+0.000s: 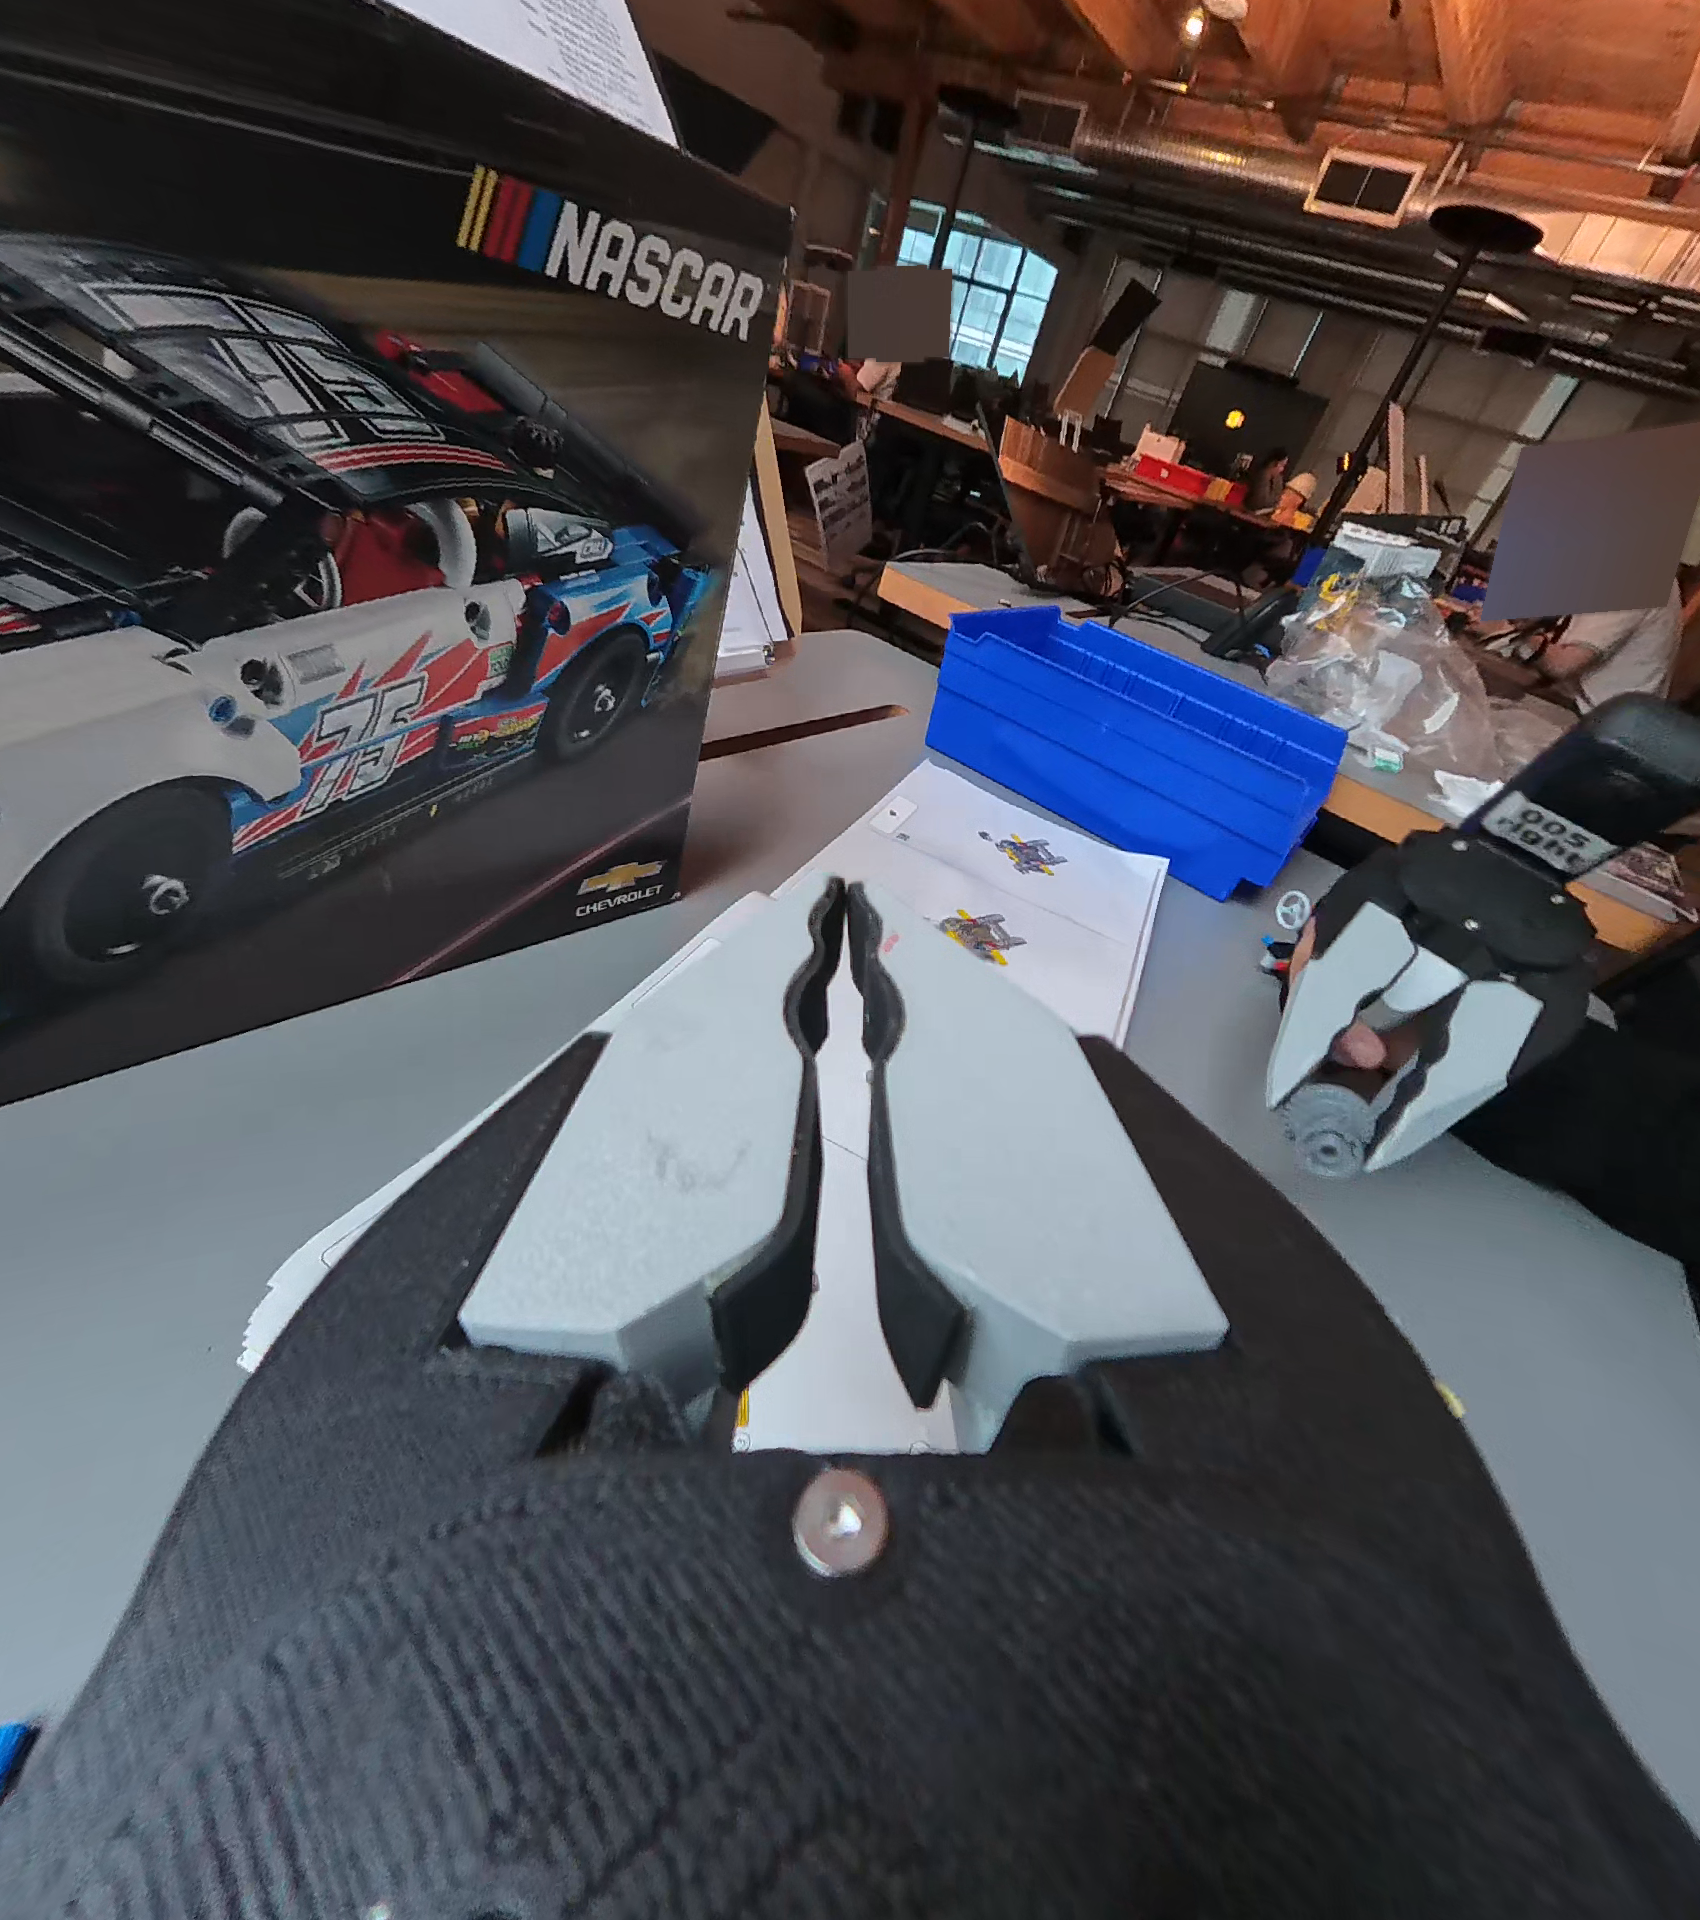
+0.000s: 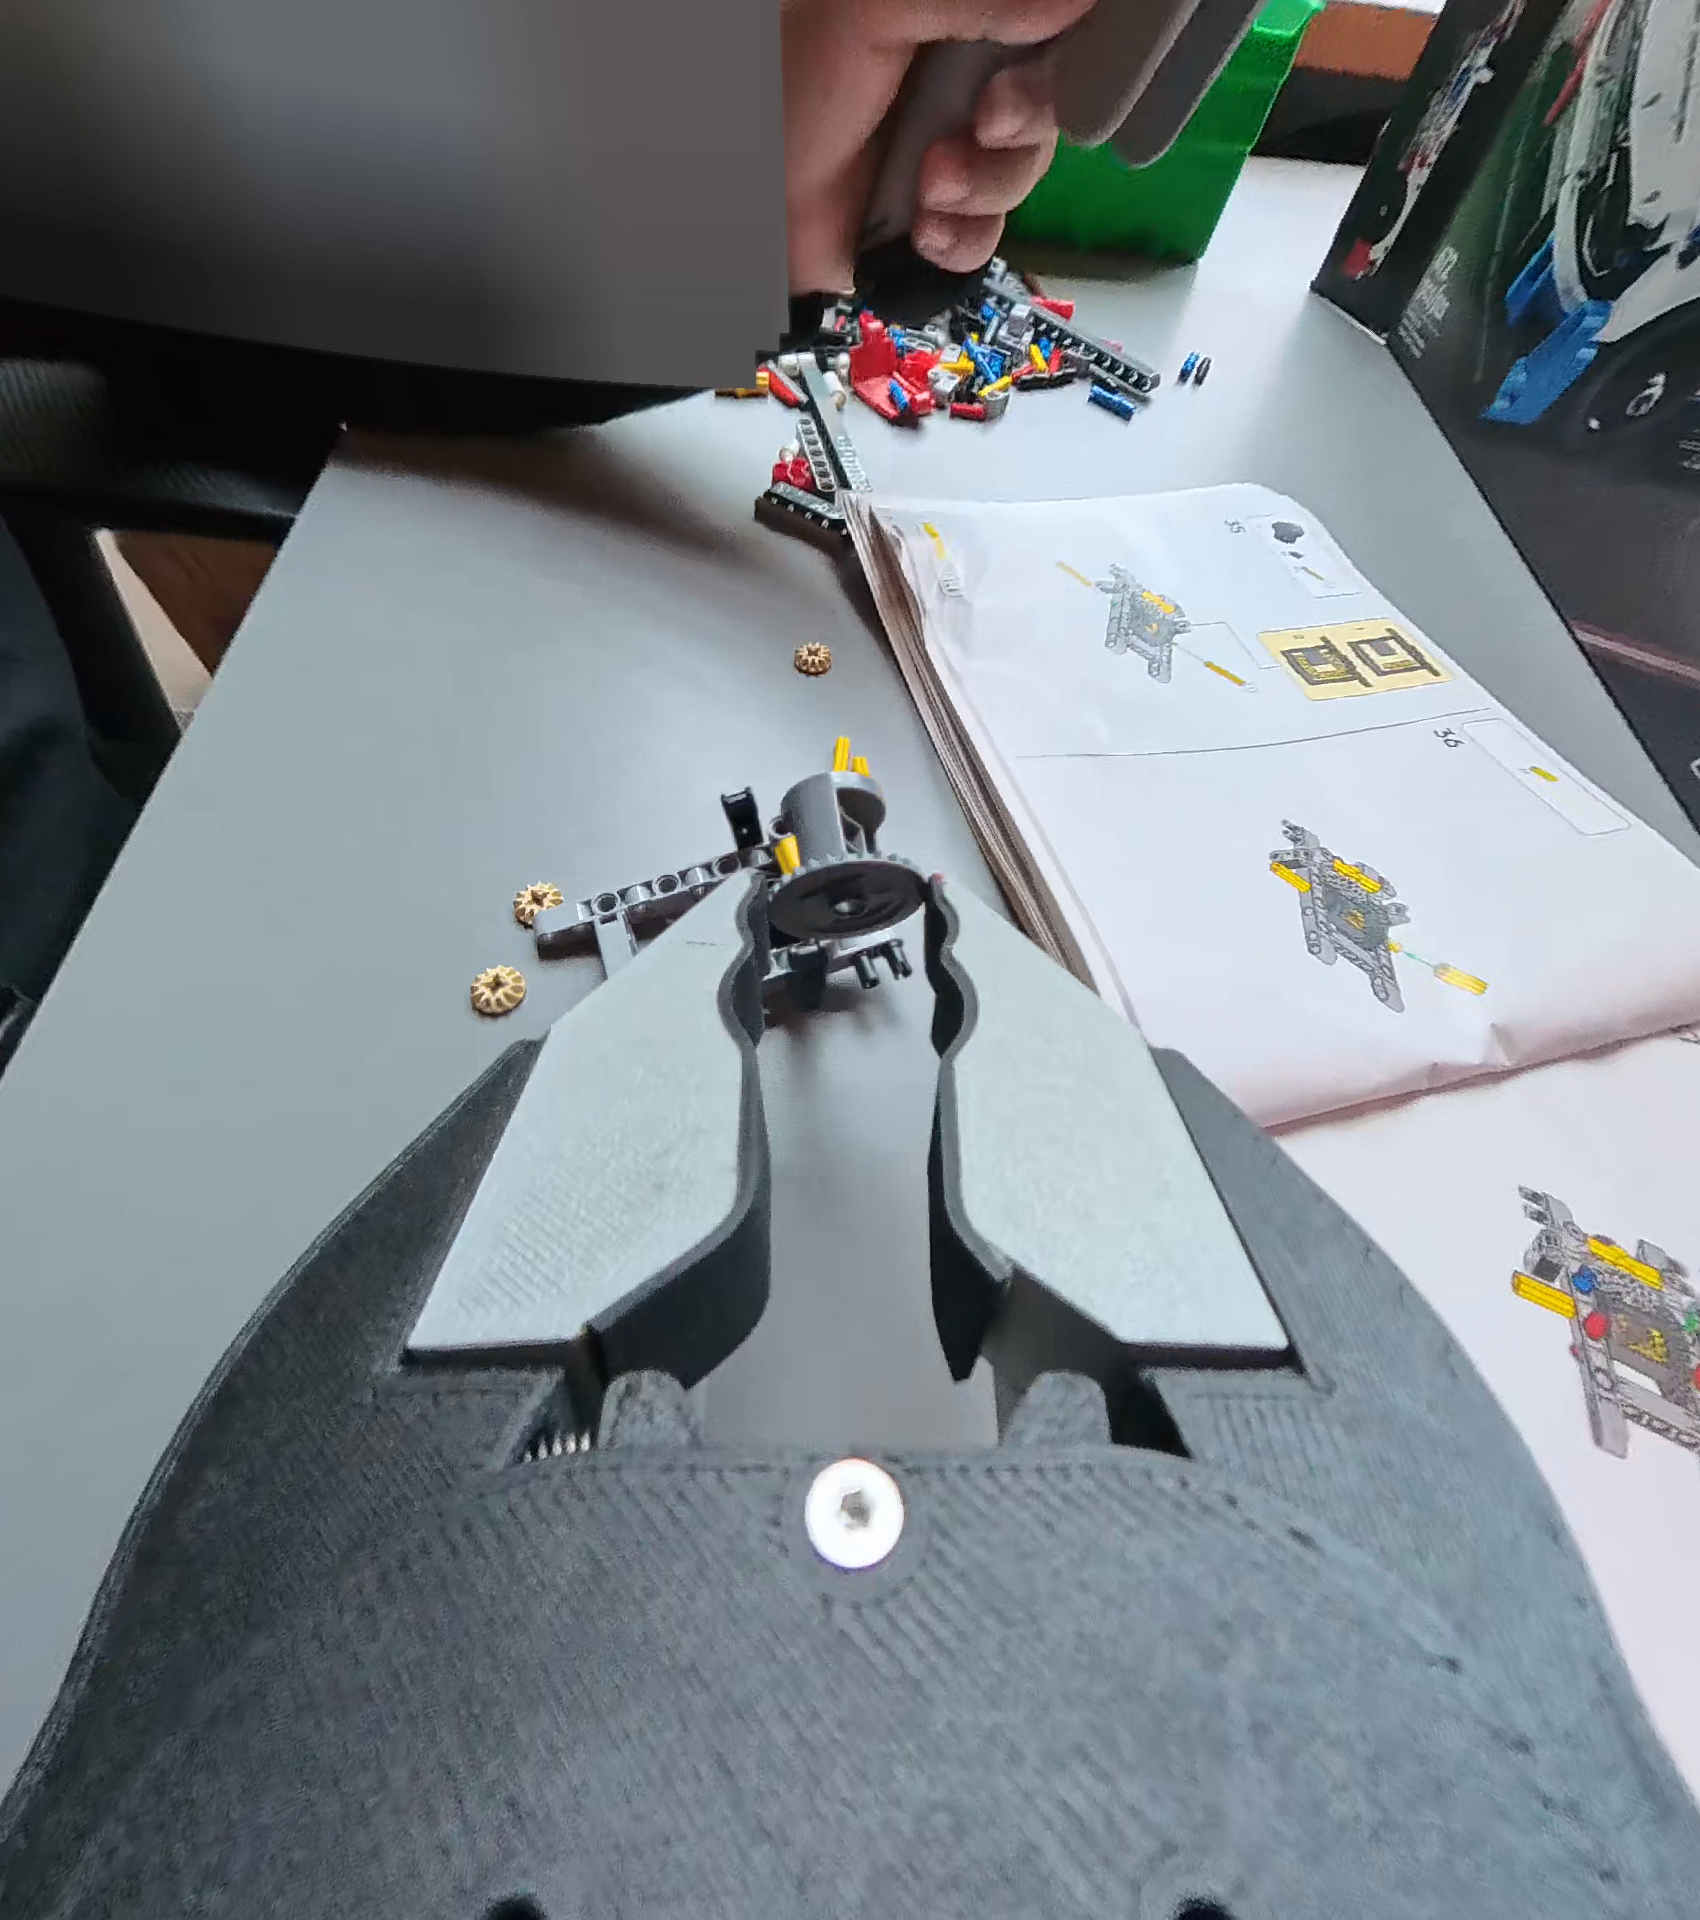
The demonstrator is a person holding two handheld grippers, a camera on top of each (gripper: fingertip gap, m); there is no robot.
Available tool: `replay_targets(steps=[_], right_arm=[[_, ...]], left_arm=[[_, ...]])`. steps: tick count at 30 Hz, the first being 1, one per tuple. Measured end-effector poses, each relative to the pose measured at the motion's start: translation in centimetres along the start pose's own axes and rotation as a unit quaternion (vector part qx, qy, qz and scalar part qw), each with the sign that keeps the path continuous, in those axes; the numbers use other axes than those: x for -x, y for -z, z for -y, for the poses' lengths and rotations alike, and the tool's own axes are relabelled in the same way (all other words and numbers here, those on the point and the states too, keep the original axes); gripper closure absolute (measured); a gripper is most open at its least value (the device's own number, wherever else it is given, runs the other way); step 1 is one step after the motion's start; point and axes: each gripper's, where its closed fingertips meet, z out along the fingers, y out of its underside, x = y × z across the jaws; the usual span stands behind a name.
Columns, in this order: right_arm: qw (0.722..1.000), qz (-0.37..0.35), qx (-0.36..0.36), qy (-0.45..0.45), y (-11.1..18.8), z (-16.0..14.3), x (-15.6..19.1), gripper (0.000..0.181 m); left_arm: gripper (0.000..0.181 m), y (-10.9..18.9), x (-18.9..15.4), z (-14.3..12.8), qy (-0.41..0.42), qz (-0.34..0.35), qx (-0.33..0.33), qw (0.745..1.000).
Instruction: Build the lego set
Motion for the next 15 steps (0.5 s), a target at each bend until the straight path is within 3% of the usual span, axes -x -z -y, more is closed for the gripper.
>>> replay_targets(steps=[15], right_arm=[[1.000, -0.006, -0.016, -0.016, 0.07, 0.10, -0.67, 0.155]], left_arm=[[0.181, -0.18, 0.08, -0.41, 0.014, -0.008, 0.005, 1.000]])
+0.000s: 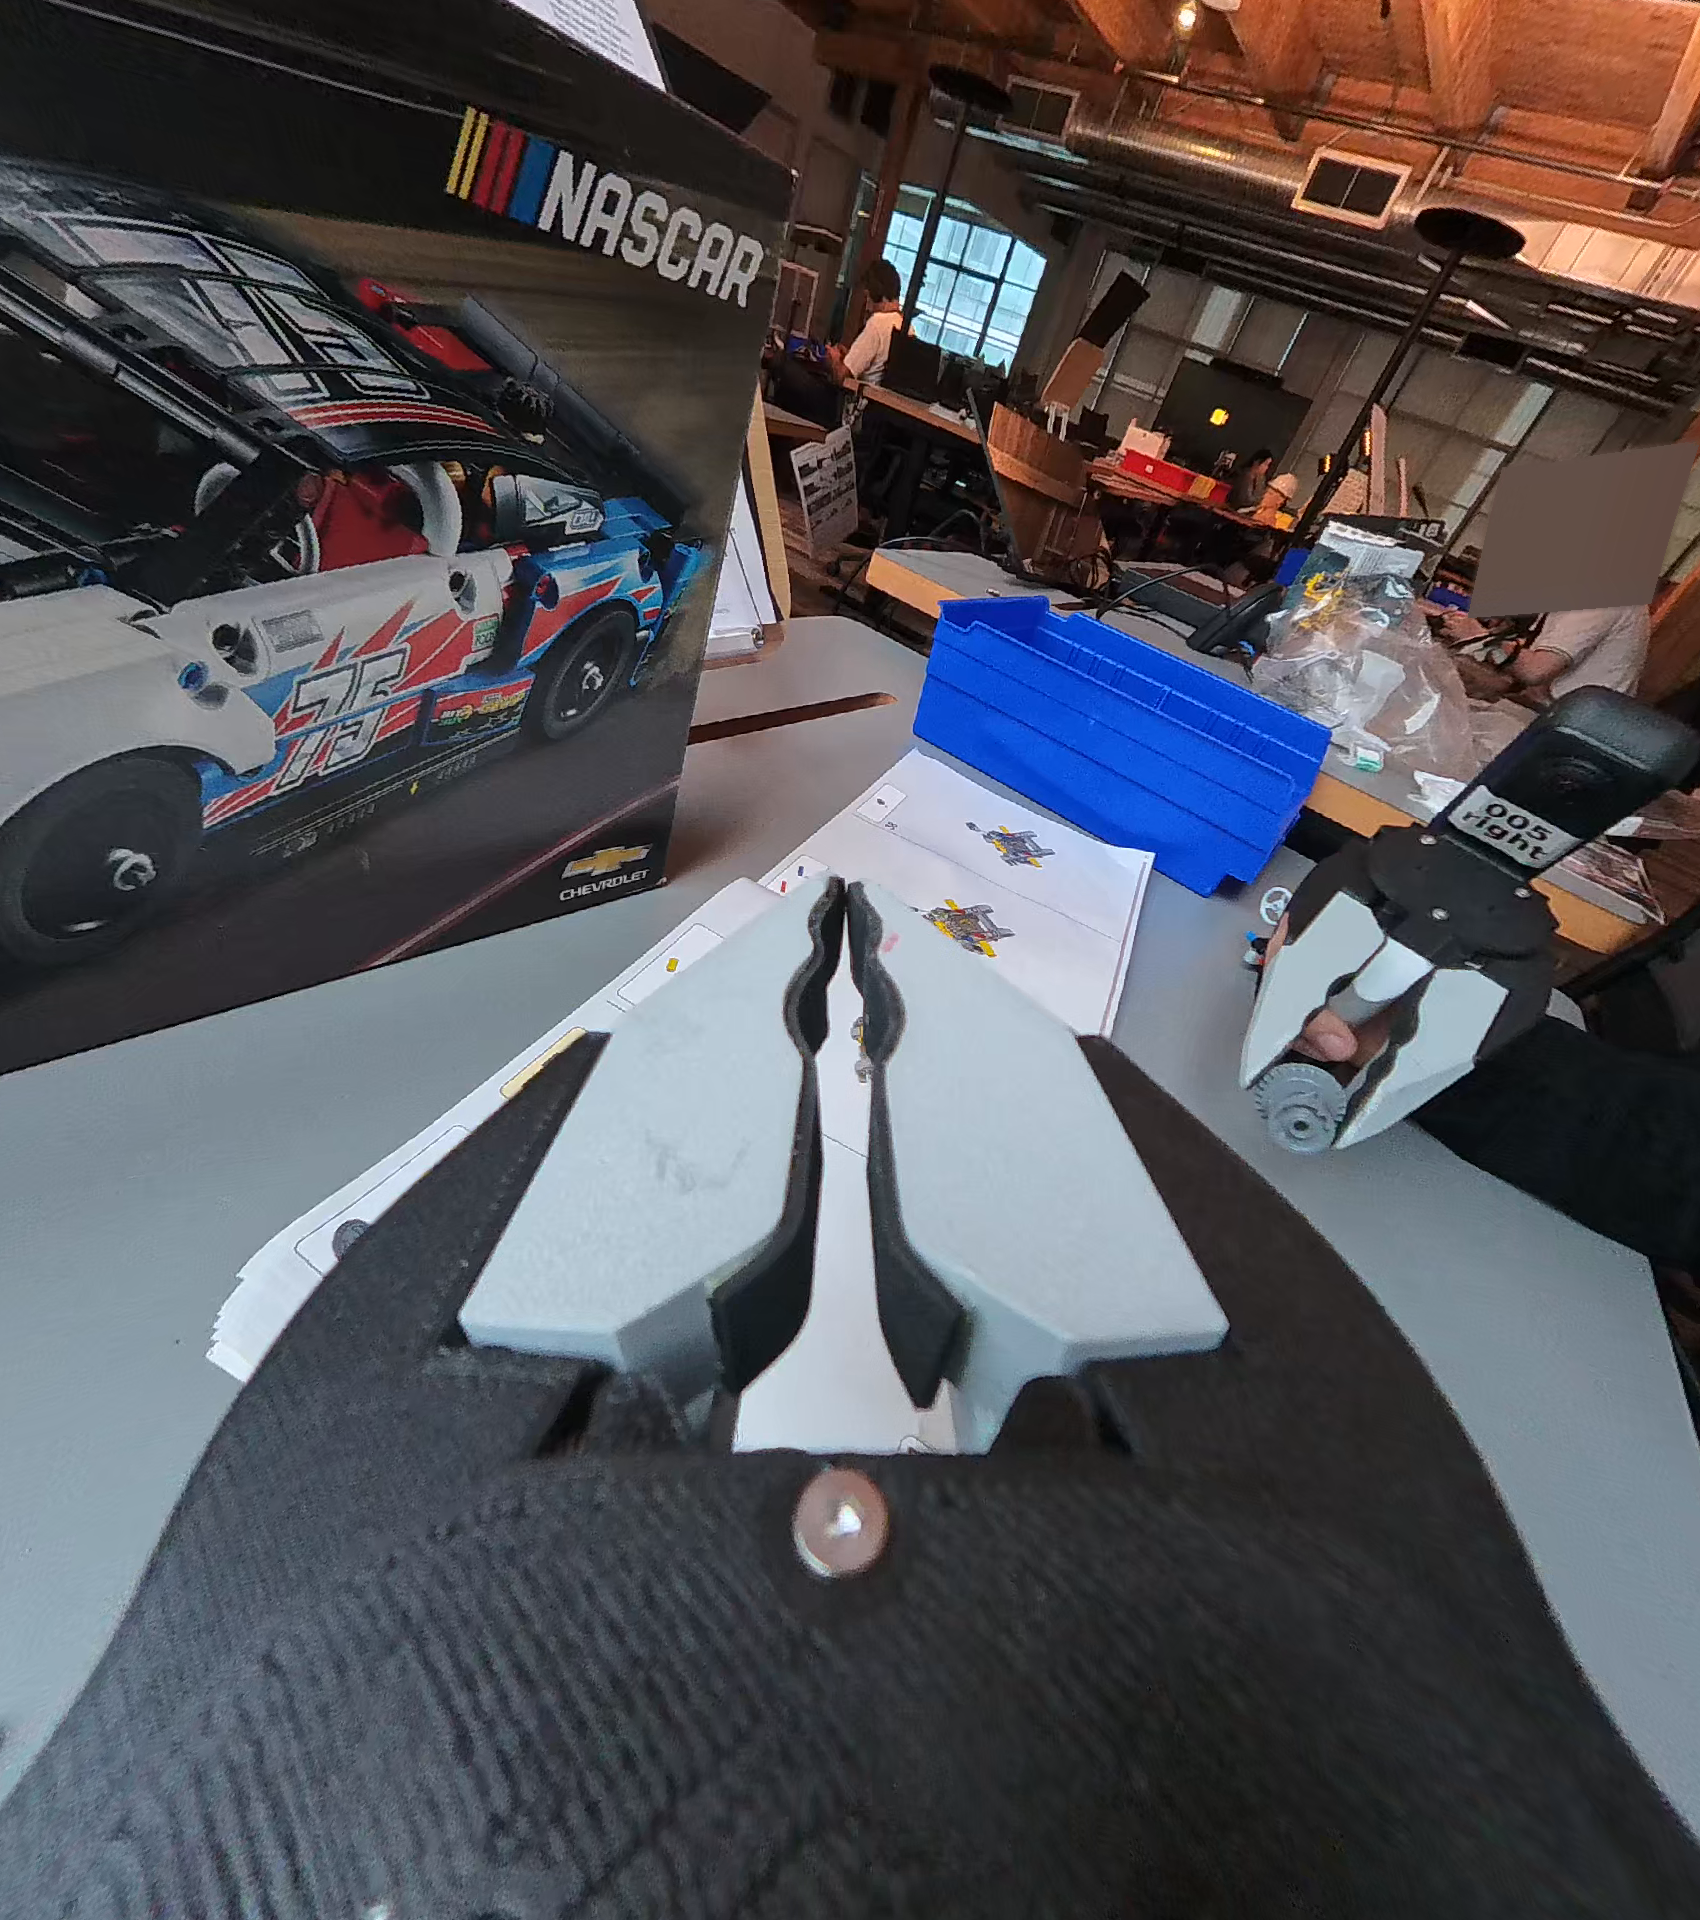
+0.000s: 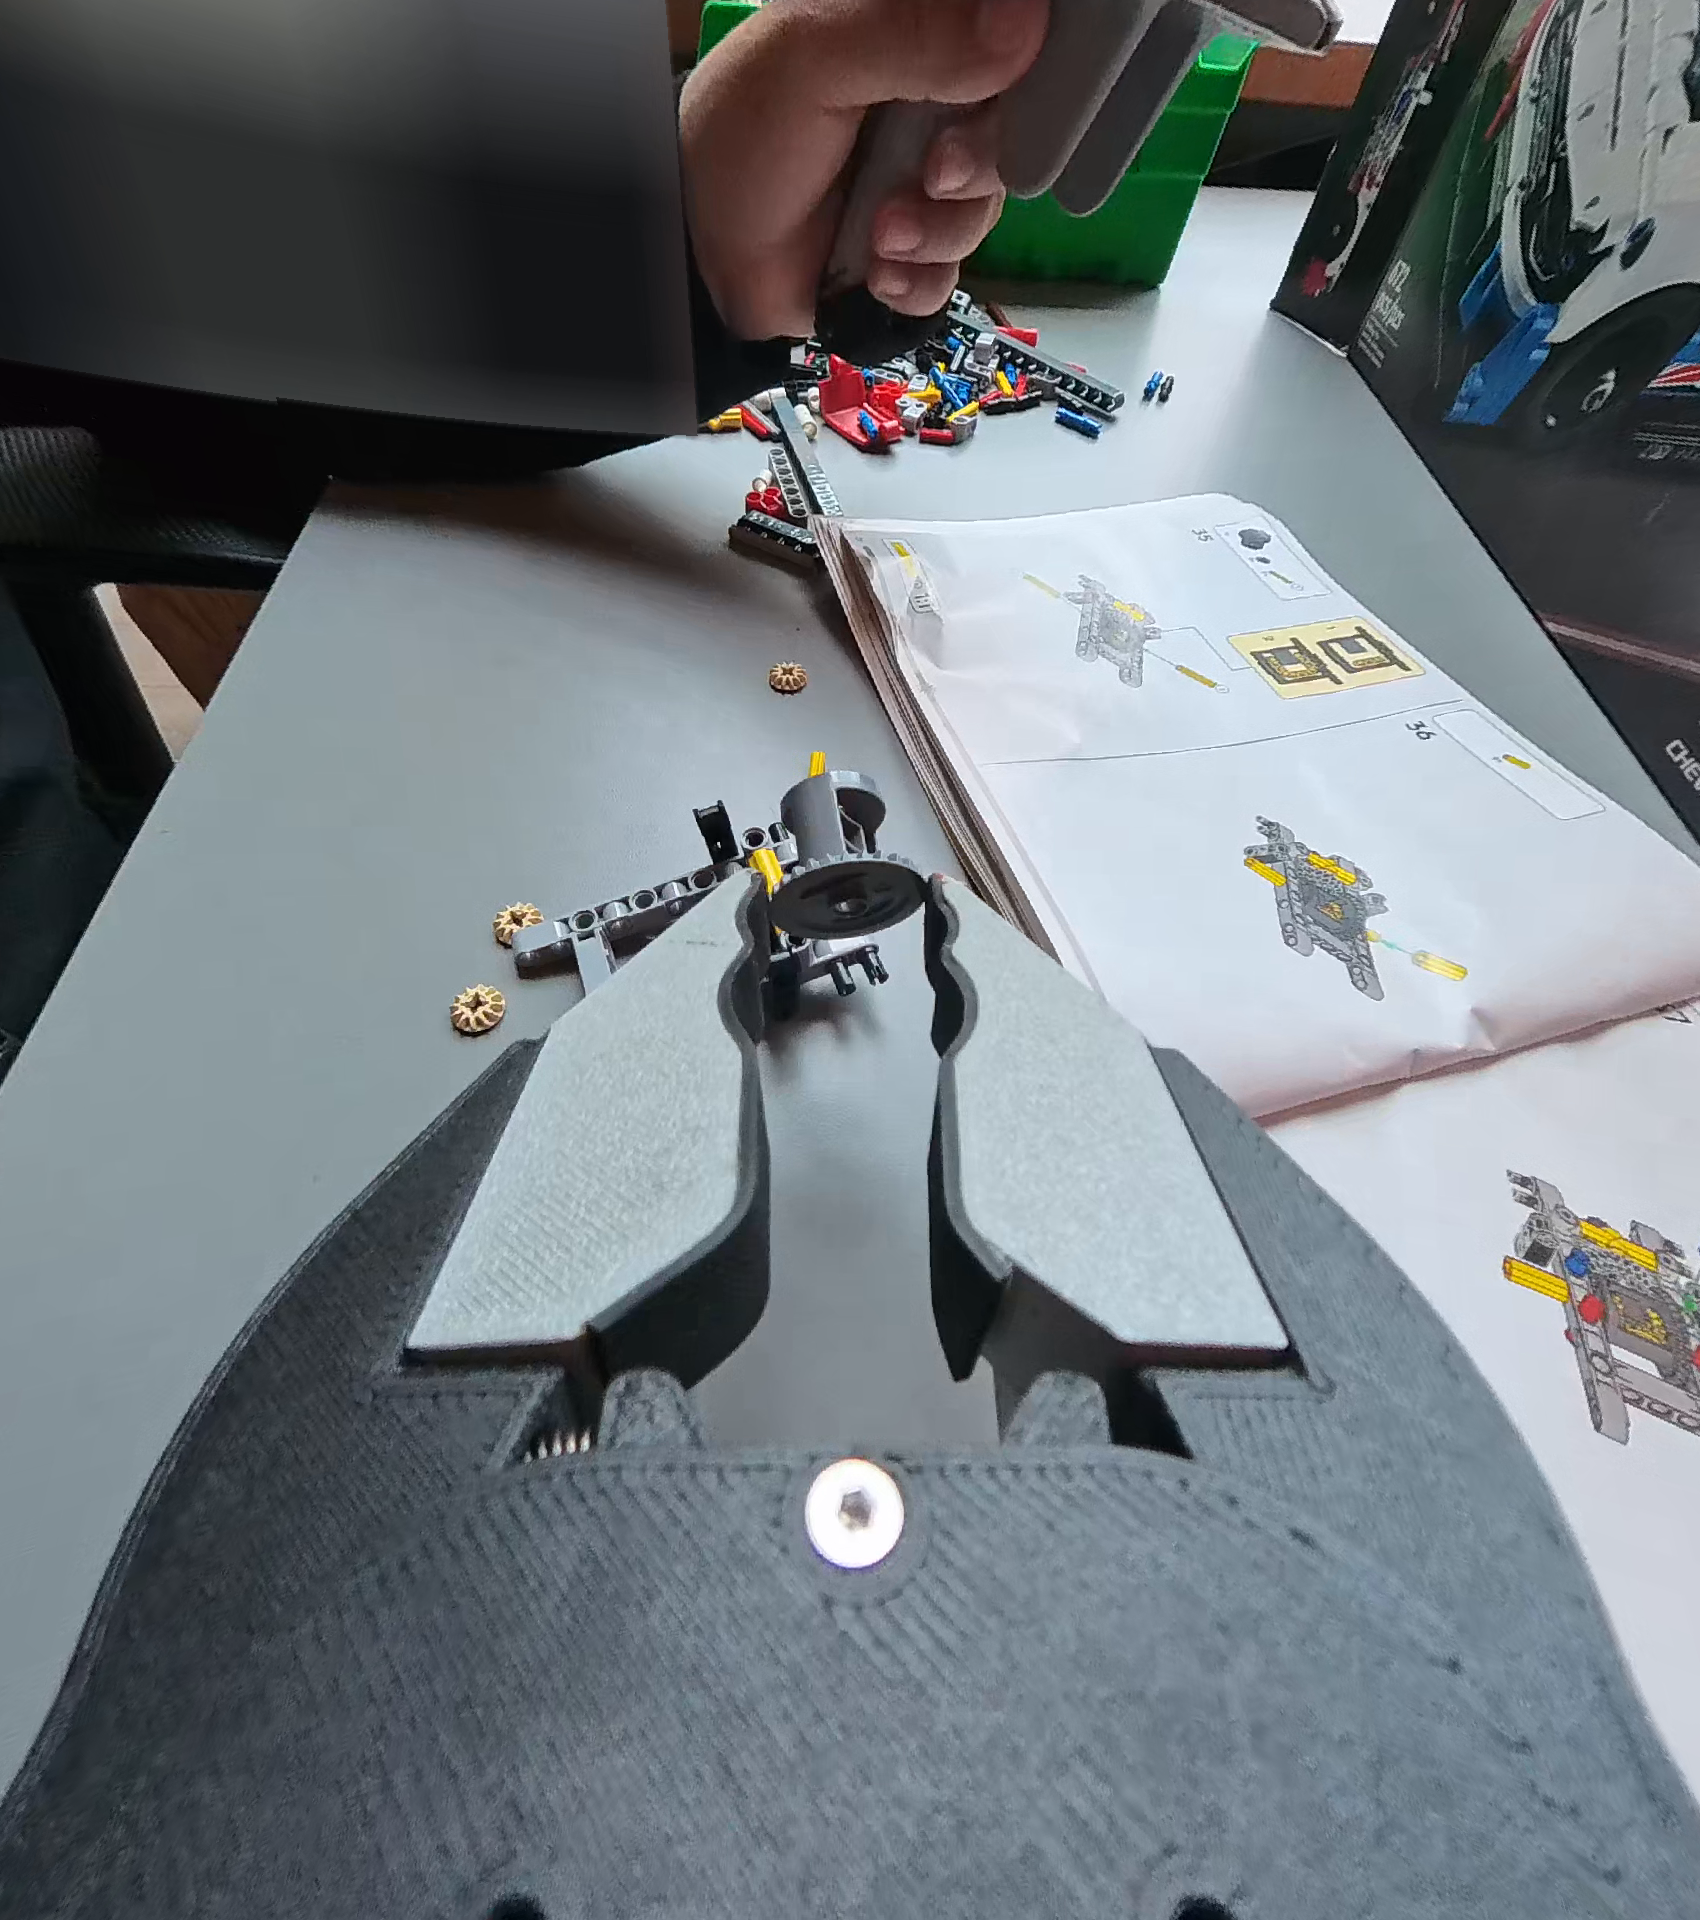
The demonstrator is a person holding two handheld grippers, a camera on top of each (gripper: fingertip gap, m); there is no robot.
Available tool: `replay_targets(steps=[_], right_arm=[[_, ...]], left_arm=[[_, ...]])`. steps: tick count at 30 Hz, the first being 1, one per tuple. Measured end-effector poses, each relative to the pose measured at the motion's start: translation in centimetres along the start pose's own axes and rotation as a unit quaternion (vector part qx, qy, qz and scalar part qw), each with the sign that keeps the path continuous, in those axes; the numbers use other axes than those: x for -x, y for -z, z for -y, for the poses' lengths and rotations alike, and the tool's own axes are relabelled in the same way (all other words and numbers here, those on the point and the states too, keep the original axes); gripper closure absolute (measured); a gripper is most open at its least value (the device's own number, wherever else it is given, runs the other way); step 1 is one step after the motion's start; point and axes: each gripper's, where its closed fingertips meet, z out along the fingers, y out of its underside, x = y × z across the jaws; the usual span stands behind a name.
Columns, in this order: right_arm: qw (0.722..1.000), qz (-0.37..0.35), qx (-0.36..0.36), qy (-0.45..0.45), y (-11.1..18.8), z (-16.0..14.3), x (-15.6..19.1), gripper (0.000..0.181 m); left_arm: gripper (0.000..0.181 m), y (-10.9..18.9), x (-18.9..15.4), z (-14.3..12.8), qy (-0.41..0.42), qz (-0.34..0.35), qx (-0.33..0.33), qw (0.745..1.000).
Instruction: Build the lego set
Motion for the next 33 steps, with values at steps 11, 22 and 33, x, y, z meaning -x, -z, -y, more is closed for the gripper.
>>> replay_targets(steps=[11, 22, 33], right_arm=[[1.000, 0.002, 0.002, -0.002, -0.1, -0.2, 0.0, 0.155], [0.998, 0.020, 0.053, 0.028, -0.3, 0.3, 2.7, 0.155], [0.972, -0.005, 0.202, 0.117, -2.5, -2.8, 4.7, 0.155]], left_arm=[[0.181, -0.1, -0.2, -0.2, 0.004, -0.006, 0.003, 1.000], [0.180, -2.3, -6.3, -4.0, -0.051, -0.133, 0.104, 0.984], [0.178, -3.8, -10.4, -9.2, -0.101, -0.195, 0.208, 0.953]])
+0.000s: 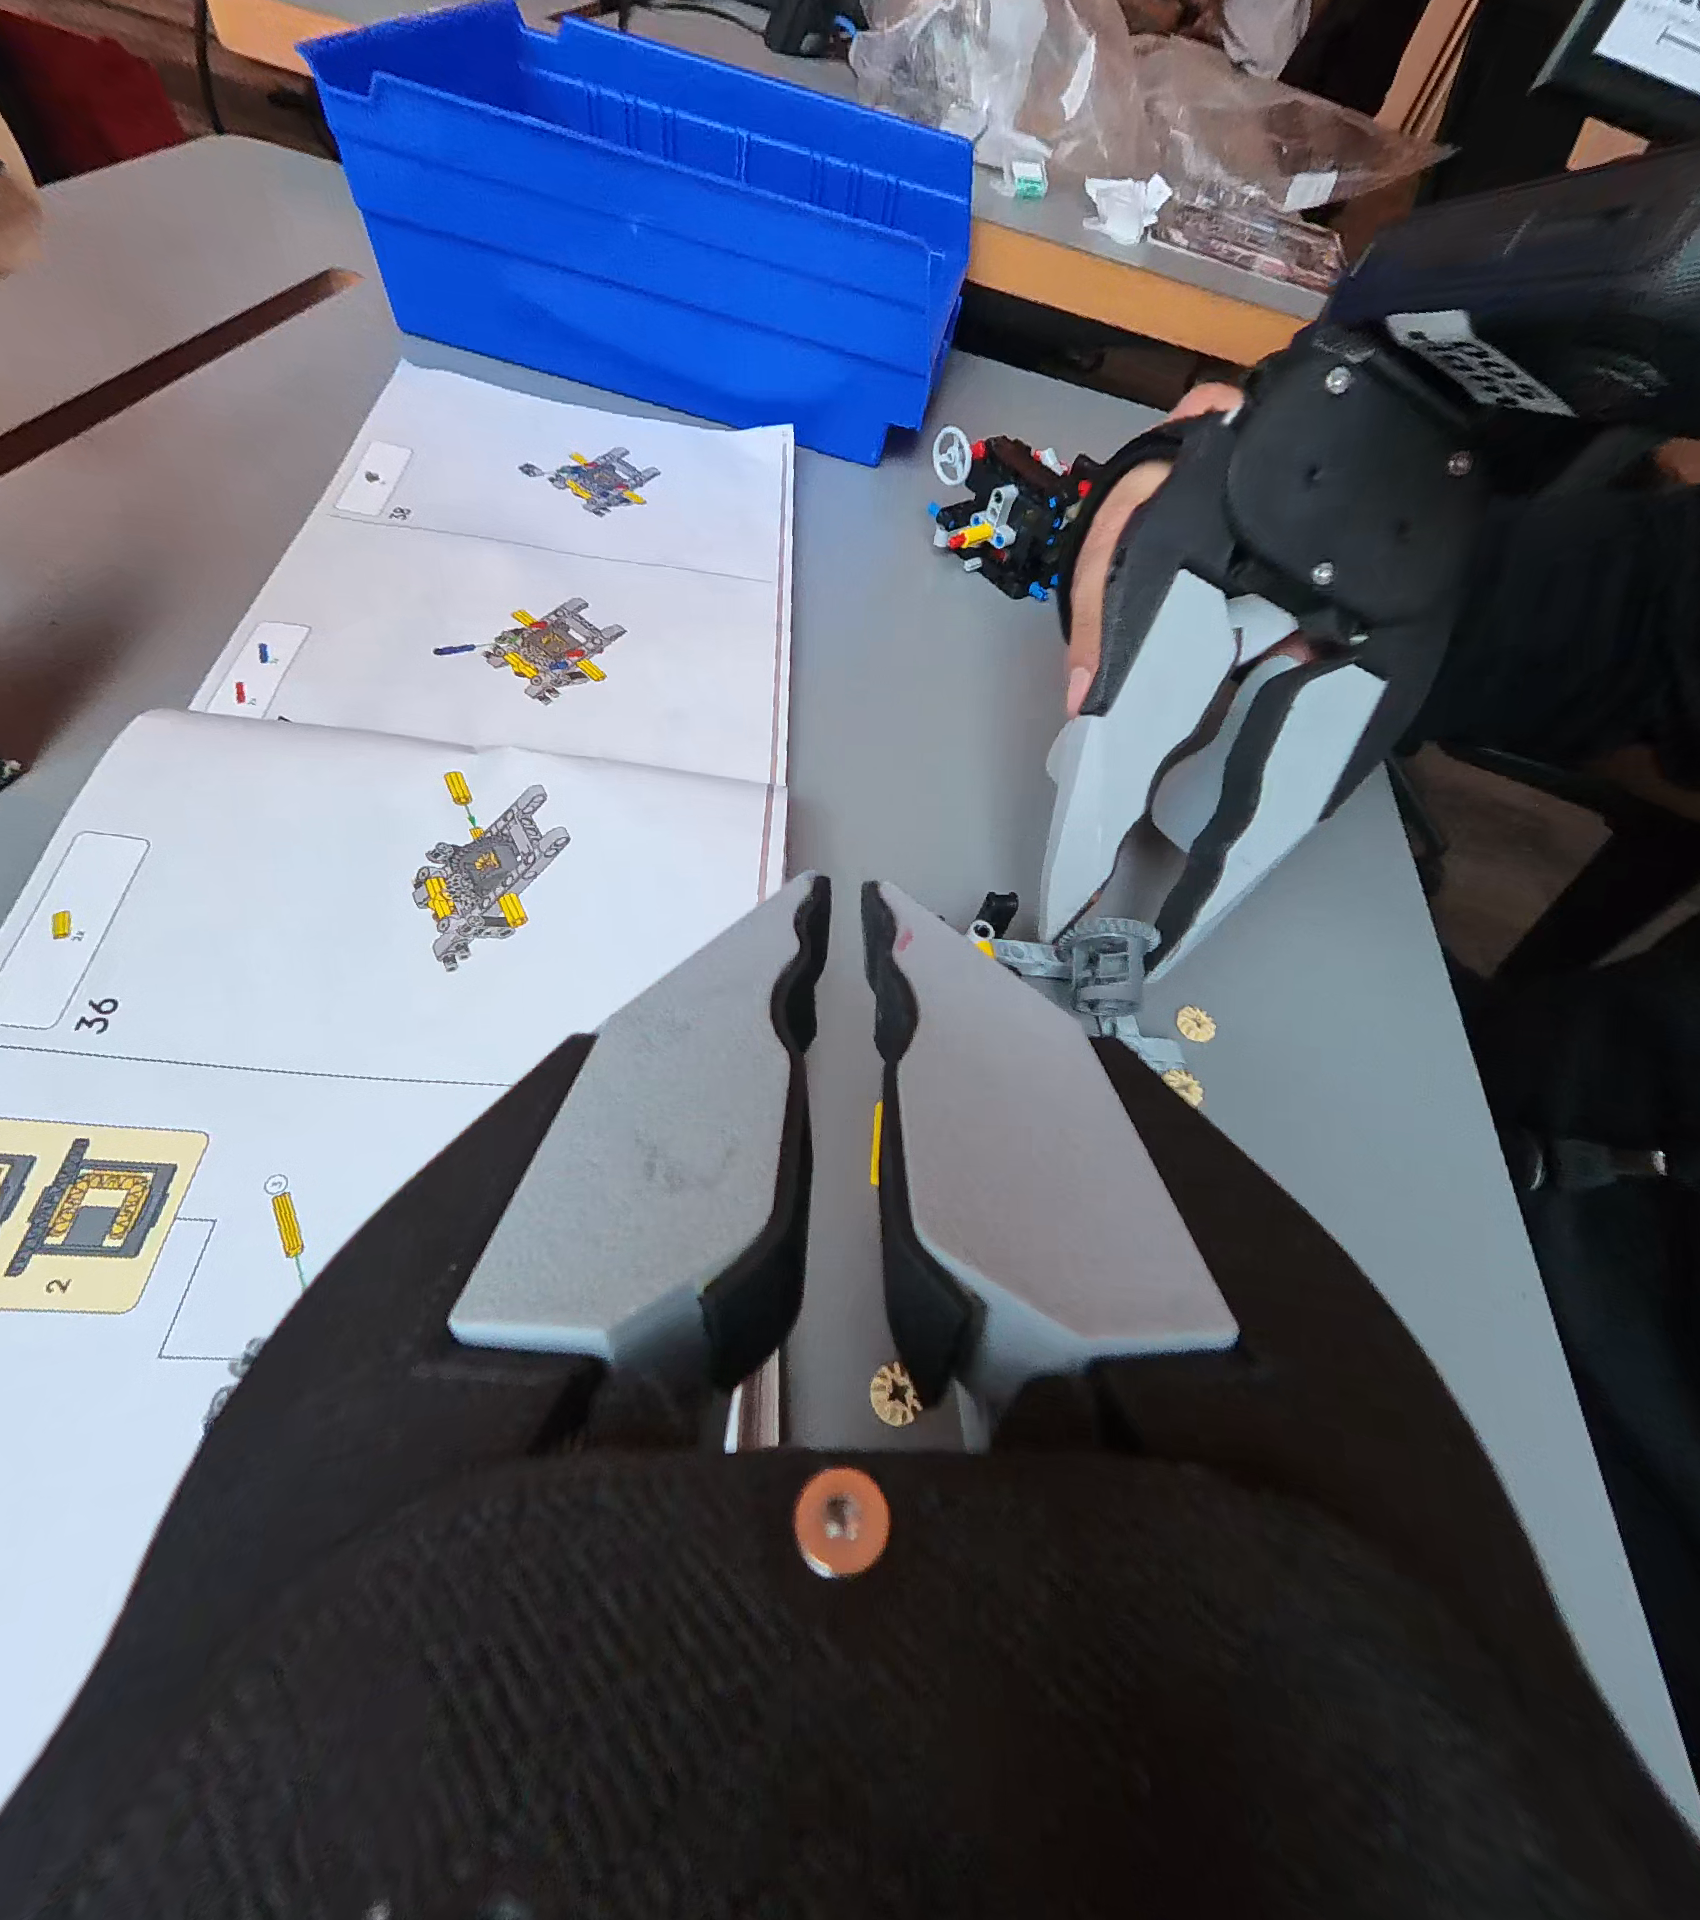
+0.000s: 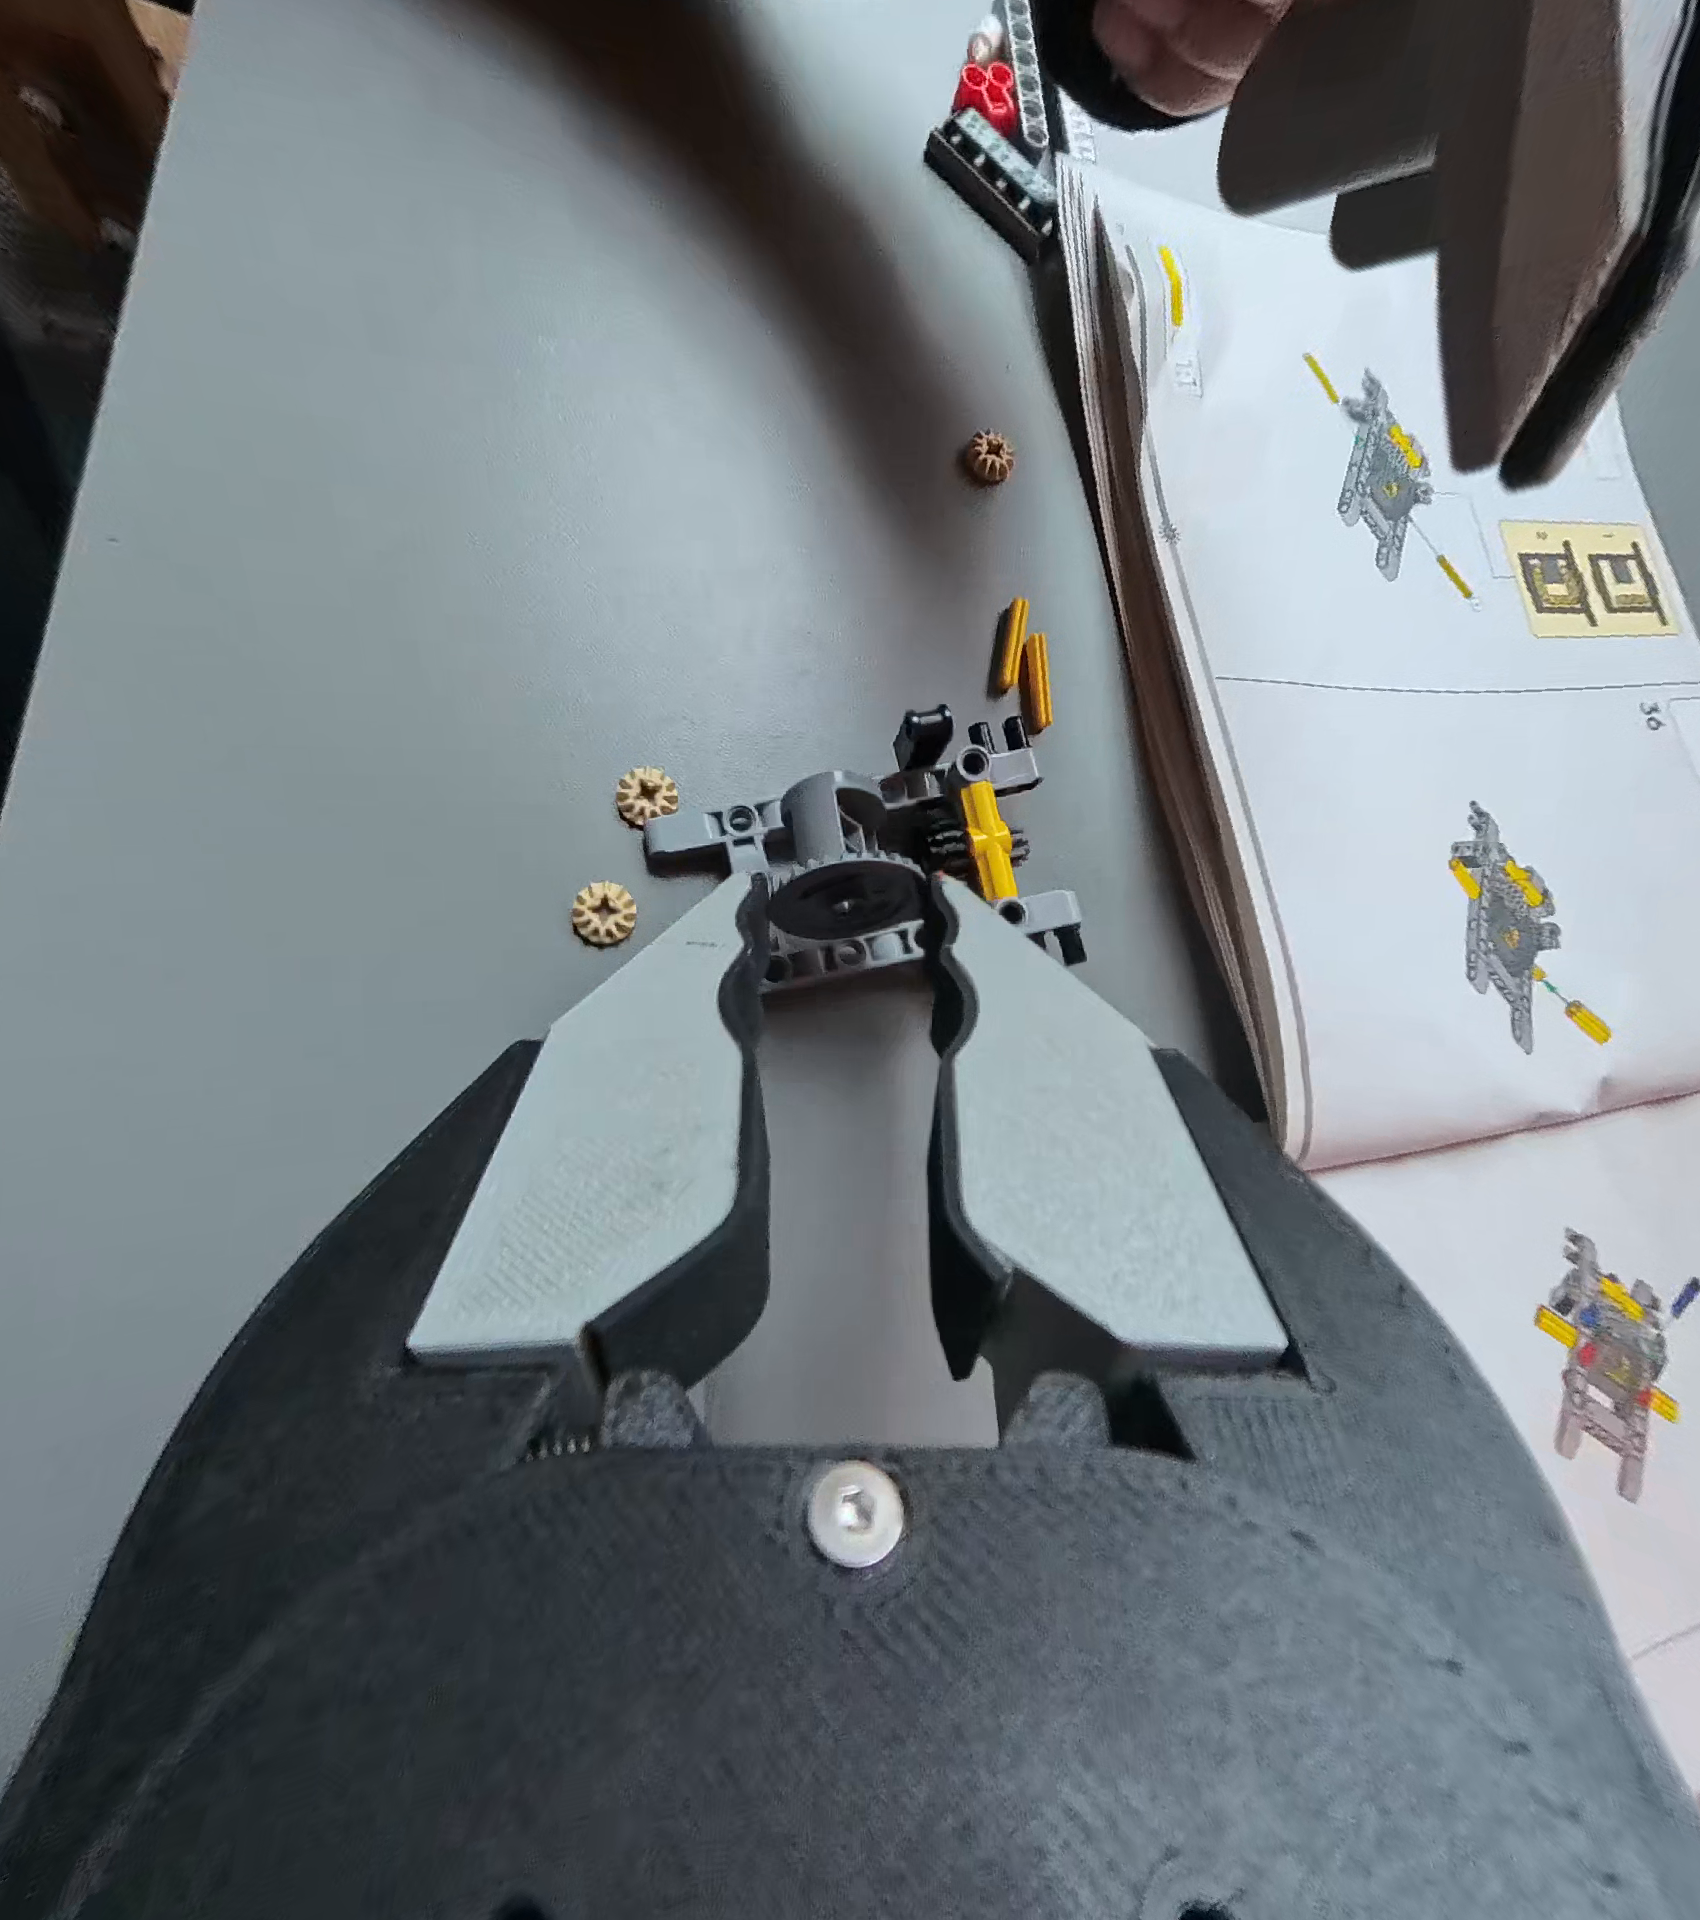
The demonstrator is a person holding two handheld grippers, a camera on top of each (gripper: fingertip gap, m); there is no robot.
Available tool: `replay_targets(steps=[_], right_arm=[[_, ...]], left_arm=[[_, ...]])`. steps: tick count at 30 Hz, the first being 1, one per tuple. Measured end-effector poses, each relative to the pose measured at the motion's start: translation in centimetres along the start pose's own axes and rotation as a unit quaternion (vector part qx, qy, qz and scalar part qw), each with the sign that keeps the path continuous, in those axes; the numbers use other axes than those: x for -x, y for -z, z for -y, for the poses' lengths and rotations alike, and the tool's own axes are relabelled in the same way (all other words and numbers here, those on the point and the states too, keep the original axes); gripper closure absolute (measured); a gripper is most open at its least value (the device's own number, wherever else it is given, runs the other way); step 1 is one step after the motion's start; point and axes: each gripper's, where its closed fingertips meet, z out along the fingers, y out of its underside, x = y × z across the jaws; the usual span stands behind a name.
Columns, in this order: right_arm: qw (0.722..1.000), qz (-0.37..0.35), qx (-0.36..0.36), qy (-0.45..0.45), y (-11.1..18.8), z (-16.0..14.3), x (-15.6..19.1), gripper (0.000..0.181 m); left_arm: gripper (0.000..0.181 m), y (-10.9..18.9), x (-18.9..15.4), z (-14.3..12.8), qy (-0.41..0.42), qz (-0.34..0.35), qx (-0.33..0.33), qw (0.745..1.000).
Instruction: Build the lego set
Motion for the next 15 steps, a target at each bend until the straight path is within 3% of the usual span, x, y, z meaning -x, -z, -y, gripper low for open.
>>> replay_targets(steps=[7, 10, 15], right_arm=[[1.000, -0.011, 0.008, 0.012, -0.5, -0.3, -0.1, 0.155], [1.000, -0.013, 0.003, 0.013, -0.8, -0.4, -0.2, 0.155], [1.000, -0.007, -0.006, 0.007, -1.0, -0.5, -0.1, 0.155]], left_arm=[[0.178, -0.2, -2.0, -0.3, -0.013, -0.056, 0.012, 0.998], [0.178, -0.3, -5.1, -1.1, -0.061, -0.122, 0.041, 0.990], [0.173, -2.0, -8.7, -3.6, -0.163, -0.151, 0.107, 0.969]])
